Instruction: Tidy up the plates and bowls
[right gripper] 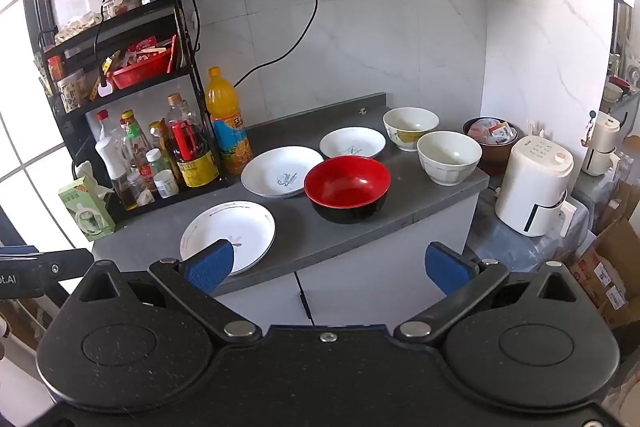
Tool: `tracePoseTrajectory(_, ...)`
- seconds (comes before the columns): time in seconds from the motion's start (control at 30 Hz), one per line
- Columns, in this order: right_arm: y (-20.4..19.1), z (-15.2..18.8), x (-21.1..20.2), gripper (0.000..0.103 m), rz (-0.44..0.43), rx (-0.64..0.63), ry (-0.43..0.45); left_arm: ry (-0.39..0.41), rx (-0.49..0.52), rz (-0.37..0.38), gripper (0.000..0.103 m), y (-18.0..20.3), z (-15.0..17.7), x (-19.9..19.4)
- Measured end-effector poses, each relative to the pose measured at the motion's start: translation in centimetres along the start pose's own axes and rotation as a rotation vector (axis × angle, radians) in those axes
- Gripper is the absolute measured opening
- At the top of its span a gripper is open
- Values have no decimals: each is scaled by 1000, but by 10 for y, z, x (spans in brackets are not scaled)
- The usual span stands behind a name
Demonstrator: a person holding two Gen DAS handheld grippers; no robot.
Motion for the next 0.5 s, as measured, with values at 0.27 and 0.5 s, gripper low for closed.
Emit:
tracePoseTrajectory(0.27,1,0,2,103,-11,-1,0,-3,-10,0,102,1,-2,-2)
tracePoseTrajectory(0.5,2,2,2,103,-20,0,2,0,-26,-7,102,3,-3,-4)
Point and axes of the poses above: each gripper's, at about its wrist camera, not at the fingertips, and x roughly the way its jaws point, y to its right, z to its underside, the point moved 1 cm from there along x, roughly the way its jaws point, and after that the axes turned 5 degrees about -y, right-handed, at the moved point
